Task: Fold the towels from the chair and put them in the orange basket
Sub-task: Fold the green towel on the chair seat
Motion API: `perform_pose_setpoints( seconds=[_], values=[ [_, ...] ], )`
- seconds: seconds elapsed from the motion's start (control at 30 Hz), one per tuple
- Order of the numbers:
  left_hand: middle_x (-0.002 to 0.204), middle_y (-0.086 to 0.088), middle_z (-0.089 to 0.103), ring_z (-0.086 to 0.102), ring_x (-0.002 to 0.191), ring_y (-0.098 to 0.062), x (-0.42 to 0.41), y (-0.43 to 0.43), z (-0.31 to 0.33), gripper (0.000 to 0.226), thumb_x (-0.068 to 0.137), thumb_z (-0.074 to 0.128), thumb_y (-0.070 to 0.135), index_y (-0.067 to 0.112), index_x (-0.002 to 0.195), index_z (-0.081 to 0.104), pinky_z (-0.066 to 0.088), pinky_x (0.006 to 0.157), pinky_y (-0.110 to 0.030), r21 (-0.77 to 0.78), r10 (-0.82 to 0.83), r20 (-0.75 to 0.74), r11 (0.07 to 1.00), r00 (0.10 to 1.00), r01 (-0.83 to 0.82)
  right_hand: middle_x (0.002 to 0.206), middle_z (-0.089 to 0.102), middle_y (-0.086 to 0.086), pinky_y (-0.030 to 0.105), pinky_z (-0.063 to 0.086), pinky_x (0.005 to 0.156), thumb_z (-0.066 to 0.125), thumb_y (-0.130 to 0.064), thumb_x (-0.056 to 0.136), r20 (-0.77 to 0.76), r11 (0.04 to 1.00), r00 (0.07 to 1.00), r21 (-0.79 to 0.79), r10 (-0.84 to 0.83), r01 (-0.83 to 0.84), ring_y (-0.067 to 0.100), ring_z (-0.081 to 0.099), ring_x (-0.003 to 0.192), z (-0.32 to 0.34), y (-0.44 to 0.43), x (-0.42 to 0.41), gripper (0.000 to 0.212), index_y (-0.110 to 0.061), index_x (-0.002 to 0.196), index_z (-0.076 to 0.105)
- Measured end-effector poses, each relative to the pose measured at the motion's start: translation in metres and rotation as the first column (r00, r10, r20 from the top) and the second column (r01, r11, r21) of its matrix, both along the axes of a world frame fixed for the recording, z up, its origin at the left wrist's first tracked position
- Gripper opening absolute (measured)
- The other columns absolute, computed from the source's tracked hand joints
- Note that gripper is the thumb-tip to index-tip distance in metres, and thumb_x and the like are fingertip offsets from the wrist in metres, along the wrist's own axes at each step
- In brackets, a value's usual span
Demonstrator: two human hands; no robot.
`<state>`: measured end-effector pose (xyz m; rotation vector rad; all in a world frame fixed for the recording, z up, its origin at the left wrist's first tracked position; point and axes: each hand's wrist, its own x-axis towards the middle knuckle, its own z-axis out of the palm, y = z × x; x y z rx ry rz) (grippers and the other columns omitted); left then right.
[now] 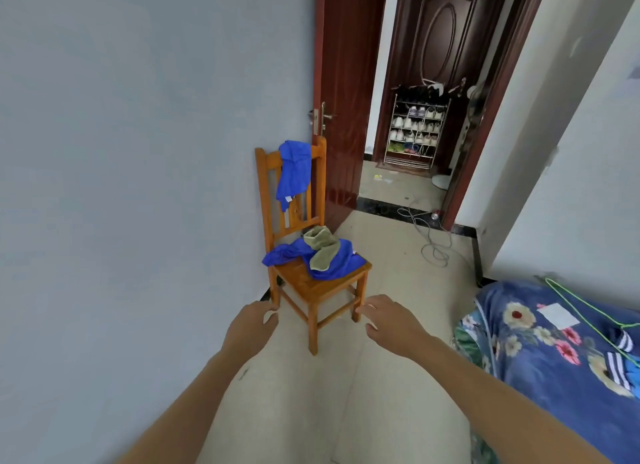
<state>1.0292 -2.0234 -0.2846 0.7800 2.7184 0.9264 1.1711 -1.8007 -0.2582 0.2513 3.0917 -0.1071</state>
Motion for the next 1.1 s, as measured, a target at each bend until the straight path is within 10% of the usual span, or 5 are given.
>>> perform_pose_setpoints(
  seconds=[0.77, 1.1],
  values=[
    [0.120, -0.007, 0.060, 0.055, 0.107, -0.020, -0.169, 0.105, -0.069, 0.027, 0.095, 0.043, 0.017, 0.014, 0.115, 0.061, 0.035, 0.081, -0.021, -0.118, 0.388, 0.230, 0.921, 0.892, -0.371, 0.123, 0.051, 0.001, 0.026, 0.042, 0.088, 0.043, -0.018, 0.092, 0.179, 0.982, 0.966, -0.055, 0.187, -0.180, 0.018, 0.047, 0.115, -0.047, 0.184, -0.207, 0.030, -0.016, 0.121, 0.051],
    [0.129, -0.001, 0.056, 0.052, 0.119, -0.016, -0.265, 0.209, -0.082, 0.030, 0.095, 0.045, 0.018, 0.016, 0.122, 0.058, 0.038, 0.097, -0.023, -0.091, 0.266, 0.307, 0.964, 0.914, -0.250, 0.133, 0.048, -0.001, 0.027, 0.044, 0.094, 0.039, -0.017, 0.095, 0.211, 0.994, 0.976, -0.088, -0.052, 0.072, 0.014, 0.042, 0.122, -0.040, 0.274, -0.300, 0.038, -0.016, 0.132, 0.045]
  ],
)
